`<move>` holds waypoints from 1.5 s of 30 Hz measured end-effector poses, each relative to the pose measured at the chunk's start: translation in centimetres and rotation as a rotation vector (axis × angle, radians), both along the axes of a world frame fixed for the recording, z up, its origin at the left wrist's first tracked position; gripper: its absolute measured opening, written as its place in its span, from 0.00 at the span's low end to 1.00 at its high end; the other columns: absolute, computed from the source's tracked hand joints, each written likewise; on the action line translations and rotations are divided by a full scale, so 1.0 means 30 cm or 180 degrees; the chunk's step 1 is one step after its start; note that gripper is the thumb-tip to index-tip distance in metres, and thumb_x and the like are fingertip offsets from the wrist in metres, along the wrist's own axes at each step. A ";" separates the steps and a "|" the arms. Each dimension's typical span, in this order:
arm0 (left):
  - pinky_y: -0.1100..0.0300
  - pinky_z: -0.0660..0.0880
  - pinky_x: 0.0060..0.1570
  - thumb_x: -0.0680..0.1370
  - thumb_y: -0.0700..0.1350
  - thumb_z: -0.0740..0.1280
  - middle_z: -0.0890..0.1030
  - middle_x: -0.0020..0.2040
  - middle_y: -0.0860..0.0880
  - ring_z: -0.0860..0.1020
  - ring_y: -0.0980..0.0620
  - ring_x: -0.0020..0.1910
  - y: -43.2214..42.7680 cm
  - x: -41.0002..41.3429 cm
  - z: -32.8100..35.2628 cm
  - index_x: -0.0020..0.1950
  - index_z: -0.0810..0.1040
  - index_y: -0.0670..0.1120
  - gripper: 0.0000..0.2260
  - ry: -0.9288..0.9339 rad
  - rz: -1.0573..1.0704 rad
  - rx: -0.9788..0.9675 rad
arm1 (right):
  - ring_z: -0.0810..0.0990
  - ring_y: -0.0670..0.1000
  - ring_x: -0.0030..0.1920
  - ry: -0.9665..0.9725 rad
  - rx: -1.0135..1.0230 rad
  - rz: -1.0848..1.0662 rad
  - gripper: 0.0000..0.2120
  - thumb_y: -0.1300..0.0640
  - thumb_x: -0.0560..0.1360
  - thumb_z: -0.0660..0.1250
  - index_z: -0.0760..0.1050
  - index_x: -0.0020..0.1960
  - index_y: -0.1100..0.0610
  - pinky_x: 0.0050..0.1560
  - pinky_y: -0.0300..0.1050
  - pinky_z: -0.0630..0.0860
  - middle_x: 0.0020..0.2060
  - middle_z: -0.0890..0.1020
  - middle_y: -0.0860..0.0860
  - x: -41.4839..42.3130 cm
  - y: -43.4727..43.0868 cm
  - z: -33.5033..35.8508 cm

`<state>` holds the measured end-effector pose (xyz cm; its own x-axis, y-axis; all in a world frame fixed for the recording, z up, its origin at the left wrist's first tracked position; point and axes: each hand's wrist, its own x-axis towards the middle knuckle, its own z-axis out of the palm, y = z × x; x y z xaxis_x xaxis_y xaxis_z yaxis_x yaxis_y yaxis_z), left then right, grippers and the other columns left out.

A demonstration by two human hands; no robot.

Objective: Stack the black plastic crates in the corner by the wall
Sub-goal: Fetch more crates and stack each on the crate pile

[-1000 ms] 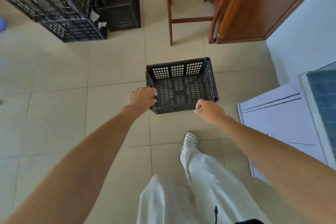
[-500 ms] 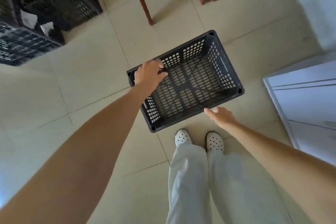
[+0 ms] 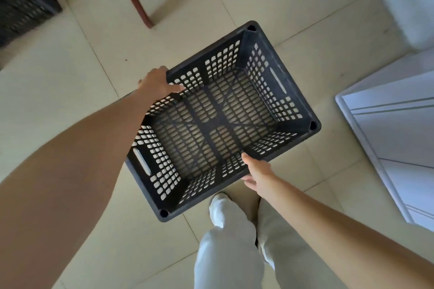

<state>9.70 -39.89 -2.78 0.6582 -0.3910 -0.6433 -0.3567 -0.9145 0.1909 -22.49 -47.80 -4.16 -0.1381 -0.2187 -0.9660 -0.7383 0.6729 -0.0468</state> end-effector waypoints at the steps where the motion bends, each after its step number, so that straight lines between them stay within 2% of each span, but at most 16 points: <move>1: 0.42 0.70 0.63 0.72 0.60 0.71 0.72 0.66 0.40 0.72 0.39 0.63 0.000 -0.001 -0.002 0.70 0.69 0.41 0.34 -0.0026 -0.0015 -0.0015 | 0.82 0.55 0.54 0.0026 -0.0007 -0.0075 0.29 0.44 0.74 0.69 0.66 0.68 0.58 0.47 0.45 0.80 0.49 0.75 0.52 0.003 -0.001 -0.001; 4: 0.42 0.71 0.61 0.71 0.63 0.71 0.70 0.65 0.41 0.72 0.39 0.62 0.018 -0.034 0.029 0.69 0.69 0.41 0.36 -0.0142 -0.0017 -0.0028 | 0.81 0.57 0.54 -0.0027 0.0124 -0.0322 0.32 0.40 0.73 0.69 0.66 0.68 0.57 0.45 0.46 0.82 0.59 0.77 0.56 -0.011 -0.001 0.004; 8: 0.43 0.70 0.63 0.71 0.64 0.70 0.69 0.66 0.42 0.71 0.40 0.64 0.073 -0.074 0.141 0.70 0.68 0.42 0.37 -0.0208 0.0093 -0.0015 | 0.80 0.57 0.57 -0.0057 0.0028 -0.0317 0.31 0.40 0.73 0.68 0.66 0.68 0.57 0.51 0.48 0.81 0.61 0.77 0.56 -0.019 -0.012 0.103; 12: 0.48 0.73 0.53 0.70 0.66 0.69 0.73 0.60 0.43 0.74 0.41 0.57 0.185 -0.087 0.339 0.63 0.73 0.42 0.33 -0.0238 0.0262 -0.0041 | 0.79 0.57 0.58 -0.0112 0.0030 0.0033 0.30 0.40 0.74 0.67 0.66 0.67 0.57 0.43 0.45 0.80 0.61 0.77 0.56 -0.003 -0.005 0.293; 16: 0.50 0.70 0.51 0.71 0.64 0.69 0.73 0.53 0.43 0.73 0.43 0.53 0.341 -0.111 0.604 0.58 0.74 0.41 0.29 -0.0358 0.0429 -0.0058 | 0.79 0.56 0.56 -0.0216 0.0095 0.0490 0.31 0.39 0.74 0.67 0.67 0.68 0.57 0.33 0.42 0.77 0.60 0.77 0.56 0.020 -0.001 0.498; 19: 0.53 0.68 0.46 0.73 0.63 0.68 0.72 0.47 0.45 0.72 0.45 0.48 0.480 -0.132 0.828 0.54 0.75 0.41 0.26 -0.0509 0.0506 -0.0015 | 0.79 0.55 0.54 -0.0441 0.0139 0.0934 0.29 0.40 0.75 0.65 0.67 0.67 0.59 0.34 0.42 0.77 0.60 0.77 0.56 0.073 -0.001 0.671; 22: 0.52 0.69 0.46 0.73 0.63 0.68 0.72 0.45 0.44 0.71 0.46 0.47 0.618 -0.174 1.049 0.52 0.73 0.41 0.25 -0.0658 0.0784 0.0090 | 0.79 0.57 0.56 -0.0583 -0.0086 0.1679 0.30 0.38 0.76 0.63 0.67 0.68 0.59 0.49 0.46 0.80 0.61 0.77 0.55 0.166 0.000 0.856; 25: 0.50 0.70 0.49 0.73 0.63 0.69 0.72 0.46 0.44 0.70 0.45 0.47 0.768 -0.228 1.252 0.53 0.72 0.40 0.26 -0.0753 0.1154 0.0180 | 0.80 0.59 0.57 -0.0786 -0.0359 0.2448 0.29 0.40 0.77 0.62 0.67 0.69 0.60 0.57 0.49 0.78 0.66 0.74 0.55 0.292 0.031 1.074; 26: 0.51 0.70 0.48 0.73 0.62 0.69 0.73 0.46 0.43 0.71 0.45 0.47 0.824 -0.246 1.310 0.53 0.72 0.40 0.25 -0.0750 0.1339 0.0197 | 0.80 0.59 0.57 -0.0888 -0.0463 0.2749 0.27 0.42 0.78 0.61 0.68 0.68 0.61 0.57 0.48 0.78 0.67 0.74 0.55 0.341 0.050 1.156; 28: 0.51 0.71 0.47 0.74 0.60 0.69 0.74 0.46 0.42 0.72 0.44 0.47 0.931 -0.292 1.411 0.51 0.72 0.40 0.24 -0.0760 0.1713 0.0199 | 0.80 0.59 0.56 -0.1036 -0.0753 0.3418 0.24 0.46 0.81 0.58 0.69 0.68 0.62 0.50 0.43 0.75 0.66 0.74 0.55 0.435 0.096 1.296; 31: 0.54 0.69 0.42 0.75 0.58 0.69 0.74 0.42 0.45 0.73 0.45 0.43 1.093 -0.387 1.511 0.49 0.71 0.41 0.21 -0.0747 0.2313 0.0173 | 0.77 0.57 0.45 -0.1232 -0.1233 0.4409 0.20 0.51 0.81 0.59 0.72 0.65 0.64 0.42 0.40 0.71 0.60 0.79 0.58 0.577 0.199 1.433; 33: 0.55 0.70 0.41 0.75 0.57 0.70 0.76 0.44 0.44 0.74 0.46 0.44 1.202 -0.462 1.553 0.52 0.72 0.40 0.21 -0.0693 0.2749 0.0105 | 0.78 0.56 0.42 -0.1388 -0.1461 0.4941 0.17 0.52 0.79 0.60 0.74 0.61 0.63 0.33 0.40 0.70 0.56 0.81 0.59 0.666 0.298 1.503; 35: 0.57 0.70 0.39 0.76 0.56 0.69 0.76 0.48 0.43 0.75 0.47 0.44 1.301 -0.540 1.600 0.54 0.71 0.40 0.20 -0.0617 0.3146 0.0041 | 0.78 0.55 0.37 -0.1460 -0.1653 0.5508 0.15 0.52 0.79 0.60 0.75 0.56 0.63 0.28 0.40 0.67 0.49 0.81 0.58 0.750 0.414 1.578; 37: 0.62 0.67 0.34 0.77 0.55 0.69 0.75 0.48 0.44 0.73 0.49 0.43 1.383 -0.622 1.654 0.55 0.70 0.41 0.19 -0.0545 0.3507 -0.0035 | 0.75 0.53 0.35 -0.1625 -0.1893 0.6075 0.11 0.53 0.80 0.59 0.73 0.51 0.61 0.29 0.40 0.65 0.43 0.77 0.57 0.813 0.539 1.657; 40: 0.63 0.65 0.31 0.77 0.54 0.68 0.75 0.48 0.44 0.74 0.49 0.43 1.492 -0.739 1.713 0.58 0.70 0.40 0.20 -0.0534 0.4005 -0.0027 | 0.74 0.56 0.41 -0.1910 -0.2054 0.6558 0.10 0.52 0.80 0.60 0.70 0.47 0.59 0.40 0.43 0.69 0.39 0.74 0.54 0.889 0.728 1.734; 45: 0.53 0.75 0.45 0.78 0.56 0.66 0.78 0.53 0.41 0.77 0.45 0.49 1.609 -0.935 1.796 0.60 0.72 0.39 0.22 -0.0623 0.4831 -0.0020 | 0.75 0.58 0.44 -0.2347 -0.1924 0.7411 0.11 0.50 0.78 0.60 0.72 0.47 0.59 0.43 0.45 0.70 0.44 0.76 0.56 0.938 1.003 1.838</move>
<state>-18.34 8.36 51.10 0.4987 0.7064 -0.5023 0.8662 -0.4274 0.2588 5.65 -17.72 50.98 0.7429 0.3891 -0.5447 0.2690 -0.9187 -0.2892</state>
